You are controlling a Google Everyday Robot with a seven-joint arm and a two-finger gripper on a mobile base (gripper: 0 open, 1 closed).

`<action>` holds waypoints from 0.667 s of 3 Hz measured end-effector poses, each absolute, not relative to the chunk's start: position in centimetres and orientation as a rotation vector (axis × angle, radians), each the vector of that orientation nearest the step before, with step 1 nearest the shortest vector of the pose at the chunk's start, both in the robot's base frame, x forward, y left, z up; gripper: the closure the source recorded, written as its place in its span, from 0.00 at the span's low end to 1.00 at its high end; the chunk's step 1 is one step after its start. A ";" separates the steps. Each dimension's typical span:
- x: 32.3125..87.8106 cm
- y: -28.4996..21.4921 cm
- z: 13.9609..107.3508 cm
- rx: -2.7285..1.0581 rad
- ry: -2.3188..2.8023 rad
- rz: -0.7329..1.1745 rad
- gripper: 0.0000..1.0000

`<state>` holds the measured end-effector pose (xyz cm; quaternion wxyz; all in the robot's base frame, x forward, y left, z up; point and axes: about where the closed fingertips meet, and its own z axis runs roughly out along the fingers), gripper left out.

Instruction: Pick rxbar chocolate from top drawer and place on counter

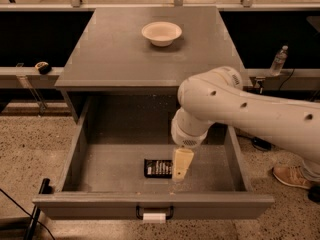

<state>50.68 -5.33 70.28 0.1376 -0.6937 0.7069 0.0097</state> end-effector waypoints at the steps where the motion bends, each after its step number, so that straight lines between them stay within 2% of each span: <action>1: 50.9 -2.6 66.4 -2.046 2.003 0.083 0.03; 2: 50.6 -0.9 63.6 -2.054 1.963 0.136 0.19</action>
Offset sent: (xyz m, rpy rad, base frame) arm -0.0030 0.0656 -0.0991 0.1181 0.0323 0.1030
